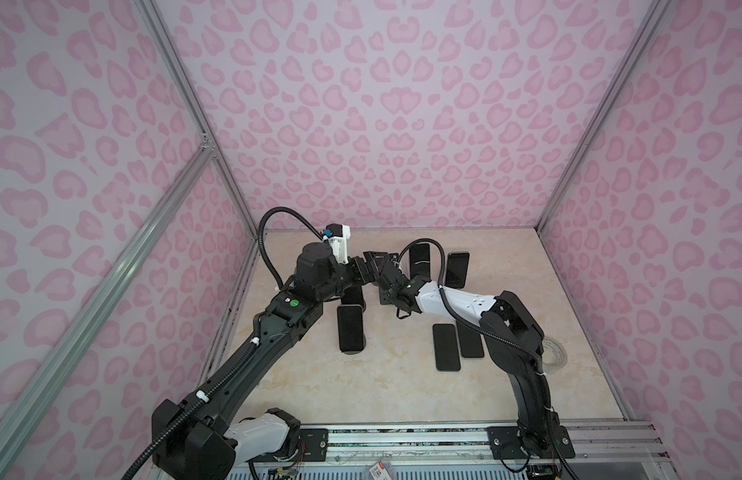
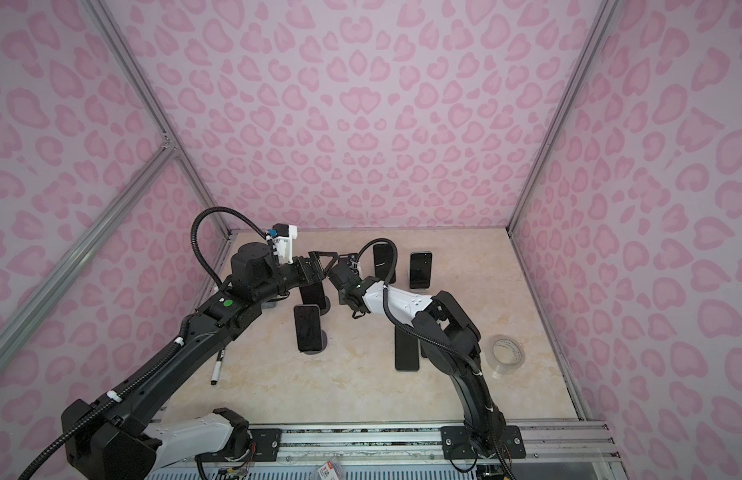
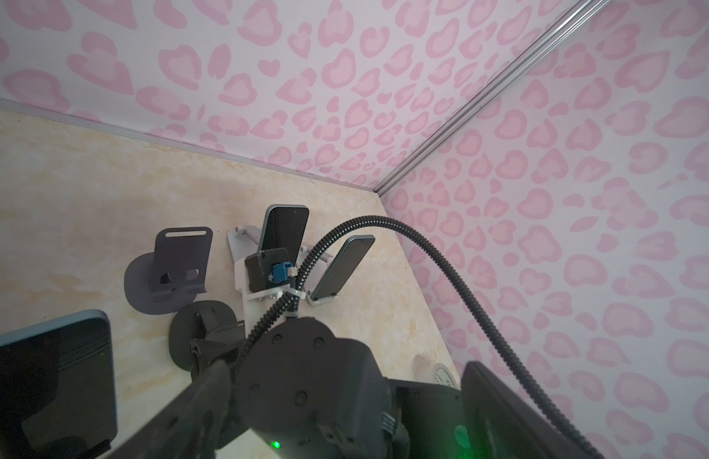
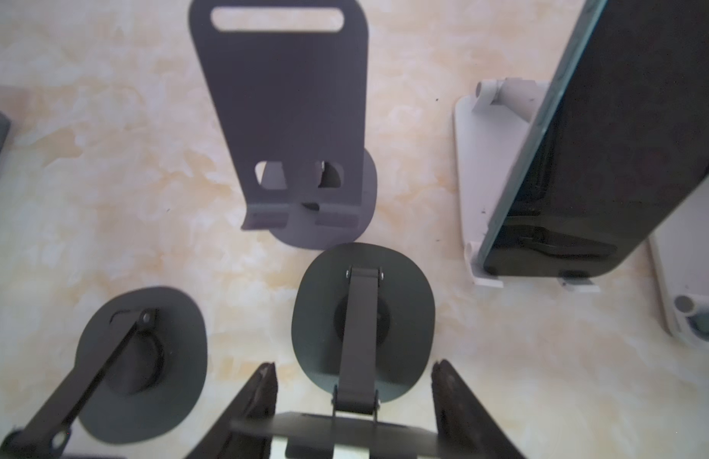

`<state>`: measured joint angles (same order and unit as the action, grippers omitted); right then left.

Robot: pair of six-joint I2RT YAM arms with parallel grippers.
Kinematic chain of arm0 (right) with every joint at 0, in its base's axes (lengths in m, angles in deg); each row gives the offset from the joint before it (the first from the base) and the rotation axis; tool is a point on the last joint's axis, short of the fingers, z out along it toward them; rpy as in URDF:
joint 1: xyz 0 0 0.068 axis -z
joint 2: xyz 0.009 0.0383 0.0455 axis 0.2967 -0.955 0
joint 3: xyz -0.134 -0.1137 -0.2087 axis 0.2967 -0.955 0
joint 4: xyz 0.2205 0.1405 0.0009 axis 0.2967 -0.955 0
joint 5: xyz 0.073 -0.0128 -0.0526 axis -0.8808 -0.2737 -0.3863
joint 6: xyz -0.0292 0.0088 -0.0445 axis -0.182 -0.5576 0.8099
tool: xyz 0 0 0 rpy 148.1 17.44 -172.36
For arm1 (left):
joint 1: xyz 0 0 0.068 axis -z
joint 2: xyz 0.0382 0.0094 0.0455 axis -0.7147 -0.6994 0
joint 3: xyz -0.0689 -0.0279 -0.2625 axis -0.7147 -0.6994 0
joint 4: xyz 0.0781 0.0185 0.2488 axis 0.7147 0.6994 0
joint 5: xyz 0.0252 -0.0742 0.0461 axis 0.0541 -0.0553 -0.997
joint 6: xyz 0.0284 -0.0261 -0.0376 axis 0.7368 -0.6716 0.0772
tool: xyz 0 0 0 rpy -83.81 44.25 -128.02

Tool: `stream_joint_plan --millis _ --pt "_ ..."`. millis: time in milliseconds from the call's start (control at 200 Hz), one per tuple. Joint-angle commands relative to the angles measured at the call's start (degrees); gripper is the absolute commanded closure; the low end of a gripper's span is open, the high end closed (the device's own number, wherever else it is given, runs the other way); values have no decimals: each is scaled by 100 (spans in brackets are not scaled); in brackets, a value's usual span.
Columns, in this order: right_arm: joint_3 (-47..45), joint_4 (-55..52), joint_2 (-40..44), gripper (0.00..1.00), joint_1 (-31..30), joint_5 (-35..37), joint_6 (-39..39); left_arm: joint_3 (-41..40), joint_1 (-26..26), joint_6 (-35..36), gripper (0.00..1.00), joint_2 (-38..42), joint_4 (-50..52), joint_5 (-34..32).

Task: Remove the phone from the phone stand
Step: Place the phone stand at the top-center of the table.

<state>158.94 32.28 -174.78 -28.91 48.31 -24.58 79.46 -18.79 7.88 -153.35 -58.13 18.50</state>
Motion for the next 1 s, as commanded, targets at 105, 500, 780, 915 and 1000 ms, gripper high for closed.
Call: stream_joint_plan --millis 105,500,780,915,1000 --pt "291 -255 -318 44 -104 77 -370 -16 -139 -77 6 101 -304 90" --pt "17 110 133 17 -172 -217 -352 -50 -336 -157 6 120 -440 319" --pt "-1049 226 1801 11 -304 -66 -78 -54 -346 -179 6 106 -484 398" --pt "-1981 317 2860 15 -283 250 86 -60 -344 -207 6 86 -527 472" --pt "-2728 483 3588 16 -211 515 254 -80 -307 -219 6 31 -570 522"
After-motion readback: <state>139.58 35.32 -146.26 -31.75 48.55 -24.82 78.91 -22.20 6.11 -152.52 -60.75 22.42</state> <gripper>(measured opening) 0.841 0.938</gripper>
